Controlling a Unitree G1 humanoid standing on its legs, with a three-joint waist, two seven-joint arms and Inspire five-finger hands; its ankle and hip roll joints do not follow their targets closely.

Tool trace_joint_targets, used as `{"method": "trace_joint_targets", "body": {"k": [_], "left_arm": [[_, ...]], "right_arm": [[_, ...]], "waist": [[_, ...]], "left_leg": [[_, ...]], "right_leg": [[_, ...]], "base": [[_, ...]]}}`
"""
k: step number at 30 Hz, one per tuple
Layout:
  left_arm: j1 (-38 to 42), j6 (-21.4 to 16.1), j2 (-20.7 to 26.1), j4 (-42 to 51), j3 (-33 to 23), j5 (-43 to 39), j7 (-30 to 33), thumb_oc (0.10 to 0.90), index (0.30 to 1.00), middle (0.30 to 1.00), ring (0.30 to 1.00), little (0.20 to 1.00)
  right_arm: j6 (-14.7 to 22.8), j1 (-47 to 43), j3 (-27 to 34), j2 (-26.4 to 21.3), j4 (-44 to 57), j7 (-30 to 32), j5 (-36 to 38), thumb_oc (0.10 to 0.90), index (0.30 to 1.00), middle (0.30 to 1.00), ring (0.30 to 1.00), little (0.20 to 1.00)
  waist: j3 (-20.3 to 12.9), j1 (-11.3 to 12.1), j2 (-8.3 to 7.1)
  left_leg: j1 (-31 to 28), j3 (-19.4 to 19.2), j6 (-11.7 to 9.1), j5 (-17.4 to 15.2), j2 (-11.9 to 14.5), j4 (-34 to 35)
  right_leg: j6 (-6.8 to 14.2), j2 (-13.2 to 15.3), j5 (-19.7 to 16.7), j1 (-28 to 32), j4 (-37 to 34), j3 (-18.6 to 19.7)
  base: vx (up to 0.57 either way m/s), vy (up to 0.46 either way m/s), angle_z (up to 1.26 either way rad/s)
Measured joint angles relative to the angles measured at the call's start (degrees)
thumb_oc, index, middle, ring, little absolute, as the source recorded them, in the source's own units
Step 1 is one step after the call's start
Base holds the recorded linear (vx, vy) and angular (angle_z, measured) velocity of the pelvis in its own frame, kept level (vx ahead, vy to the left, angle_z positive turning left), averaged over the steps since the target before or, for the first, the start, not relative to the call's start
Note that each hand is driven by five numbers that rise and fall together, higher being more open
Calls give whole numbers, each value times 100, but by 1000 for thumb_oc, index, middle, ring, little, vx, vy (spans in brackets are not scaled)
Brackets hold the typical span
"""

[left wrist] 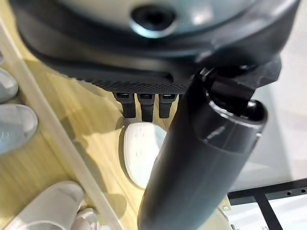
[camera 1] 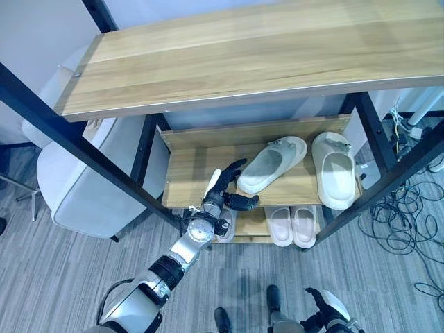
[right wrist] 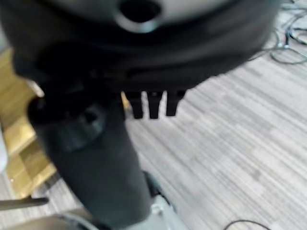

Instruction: Arrange the slippers neatly on the shoe rack.

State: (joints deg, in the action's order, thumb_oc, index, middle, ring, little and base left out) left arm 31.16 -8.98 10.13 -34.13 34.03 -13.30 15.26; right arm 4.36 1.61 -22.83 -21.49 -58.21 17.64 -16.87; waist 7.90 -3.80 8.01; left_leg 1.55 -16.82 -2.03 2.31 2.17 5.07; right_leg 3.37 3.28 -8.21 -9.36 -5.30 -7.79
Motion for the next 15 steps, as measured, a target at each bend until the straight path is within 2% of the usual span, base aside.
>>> {"method": "trace_joint_targets", "body": {"k": [15], "left_arm": [[-110, -12, -159, 98, 176, 39, 8, 800, 900, 900, 900, 900]], "right_arm": [[-2, -54, -35, 0, -4, 12, 8, 800, 900, 900, 900, 900]], "waist": [[-9, 13, 13]], "left_leg": [[-29, 3, 1, 1, -1, 0]], "right_leg": [[-3, 0, -1, 29, 0, 1]], "base": [[0, 0, 0]]}}
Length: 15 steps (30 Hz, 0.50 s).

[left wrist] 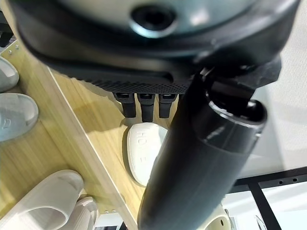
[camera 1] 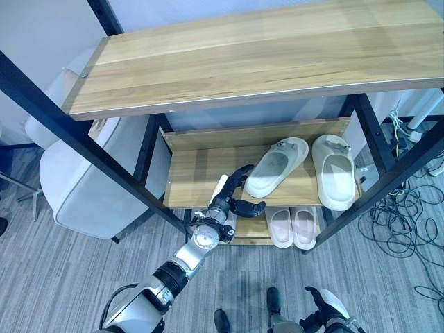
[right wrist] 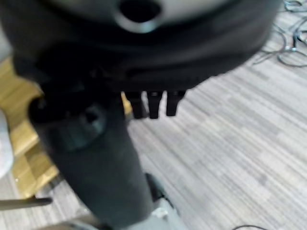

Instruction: Arrange the slippers neatly on the shoe rack.

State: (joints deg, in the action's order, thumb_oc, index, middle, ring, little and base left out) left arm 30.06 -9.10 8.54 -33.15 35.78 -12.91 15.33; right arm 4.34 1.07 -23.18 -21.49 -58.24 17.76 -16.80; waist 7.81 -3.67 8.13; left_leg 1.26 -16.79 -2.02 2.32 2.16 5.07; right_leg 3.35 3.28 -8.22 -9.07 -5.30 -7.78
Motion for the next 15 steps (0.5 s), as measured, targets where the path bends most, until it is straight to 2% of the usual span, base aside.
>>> {"method": "trace_joint_targets", "body": {"k": [15], "left_arm": [[-5, 1, -273, 40, 249, -51, 3, 800, 900, 900, 900, 900]], "right_arm": [[0, -18, 3, 8, -5, 12, 23, 800, 900, 900, 900, 900]], "waist": [[-19, -15, 28]], "left_leg": [[0, -6, 1, 0, -2, 0]], "right_leg": [[2, 0, 2, -5, 0, 10]], "base": [[0, 0, 0]]}}
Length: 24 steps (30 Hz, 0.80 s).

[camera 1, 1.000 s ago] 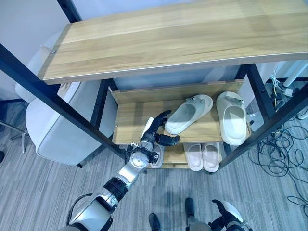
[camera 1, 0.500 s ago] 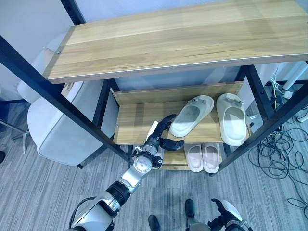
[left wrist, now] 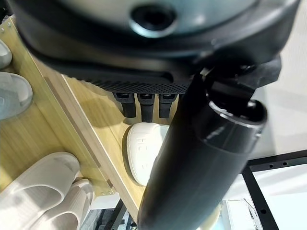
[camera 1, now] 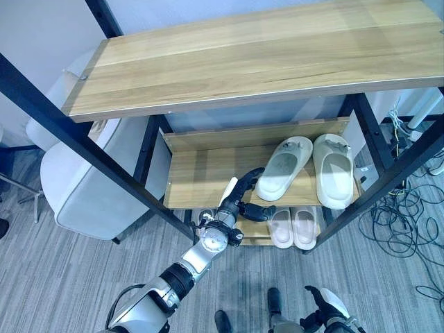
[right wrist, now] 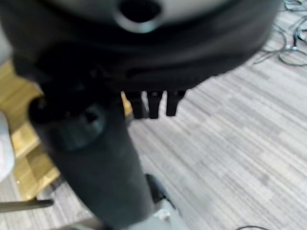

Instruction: Arrange the slippers neatly on the shoe rack.

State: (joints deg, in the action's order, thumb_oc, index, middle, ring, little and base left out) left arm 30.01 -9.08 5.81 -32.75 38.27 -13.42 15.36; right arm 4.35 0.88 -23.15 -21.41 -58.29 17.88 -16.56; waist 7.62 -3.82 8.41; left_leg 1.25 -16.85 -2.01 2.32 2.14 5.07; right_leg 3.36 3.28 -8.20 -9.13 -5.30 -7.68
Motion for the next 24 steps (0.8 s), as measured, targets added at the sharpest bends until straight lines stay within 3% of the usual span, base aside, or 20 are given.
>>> {"method": "trace_joint_targets", "body": {"k": [24], "left_arm": [[-30, -72, -311, 11, 664, 162, -115, 800, 900, 900, 900, 900]], "right_arm": [[51, -298, -122, 239, -1, 4, 218, 800, 900, 900, 900, 900]], "waist": [[1, -4, -2]], "left_leg": [[-49, -6, 0, 0, -1, -15]], "right_leg": [[2, 1, 3, 51, 0, 6]], "base": [[0, -1, 0]]}}
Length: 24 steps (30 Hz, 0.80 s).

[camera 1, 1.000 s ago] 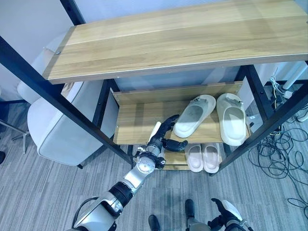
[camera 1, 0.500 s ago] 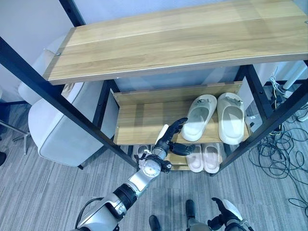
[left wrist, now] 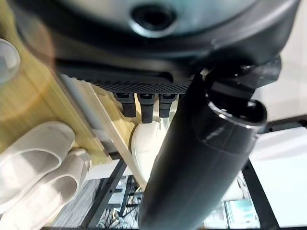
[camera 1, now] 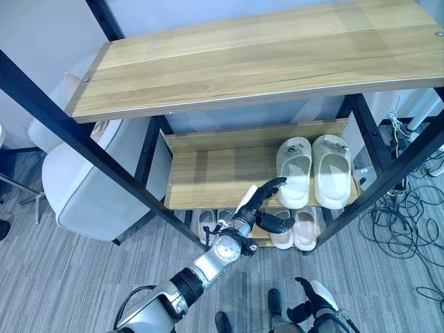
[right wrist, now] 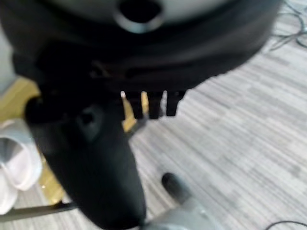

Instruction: Arrange the slippers neatly on the shoe rack.

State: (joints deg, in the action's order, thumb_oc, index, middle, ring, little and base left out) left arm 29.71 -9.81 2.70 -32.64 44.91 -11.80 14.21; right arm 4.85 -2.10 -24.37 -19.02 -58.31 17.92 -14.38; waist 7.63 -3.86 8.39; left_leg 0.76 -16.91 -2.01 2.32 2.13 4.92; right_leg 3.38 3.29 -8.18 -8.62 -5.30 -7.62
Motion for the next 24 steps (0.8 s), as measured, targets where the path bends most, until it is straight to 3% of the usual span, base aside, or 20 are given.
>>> {"method": "trace_joint_targets", "body": {"k": [13, 20, 24], "left_arm": [[4, 6, -64, -4, 126, 222, 3, 800, 900, 900, 900, 900], [7, 40, 135, 3, 129, 318, -86, 800, 900, 900, 900, 900], [5, 93, 262, 82, 48, 357, -121, 800, 900, 900, 900, 900]], "right_arm": [[7, -1, -17, 3, -11, 3, 3, 800, 900, 900, 900, 900], [85, -6, 14, 109, -173, 6, 7, 800, 900, 900, 900, 900], [85, 8, 13, 110, -184, -2, 7, 800, 900, 900, 900, 900]], "waist": [[5, -11, -25], [-9, -32, -181], [-7, -17, -194]], "left_leg": [[-1, 2, 1, 0, 2, -11], [-53, 9, 1, 0, 10, -14], [-88, 43, 0, -3, 12, -14]], "right_leg": [[0, -1, 0, 6, 1, -1], [1, -4, 2, 71, 0, -15], [12, 5, 17, 127, -1, -67]], "base": [[0, 0, 0], [0, 0, 0], [13, 6, 5]]}}
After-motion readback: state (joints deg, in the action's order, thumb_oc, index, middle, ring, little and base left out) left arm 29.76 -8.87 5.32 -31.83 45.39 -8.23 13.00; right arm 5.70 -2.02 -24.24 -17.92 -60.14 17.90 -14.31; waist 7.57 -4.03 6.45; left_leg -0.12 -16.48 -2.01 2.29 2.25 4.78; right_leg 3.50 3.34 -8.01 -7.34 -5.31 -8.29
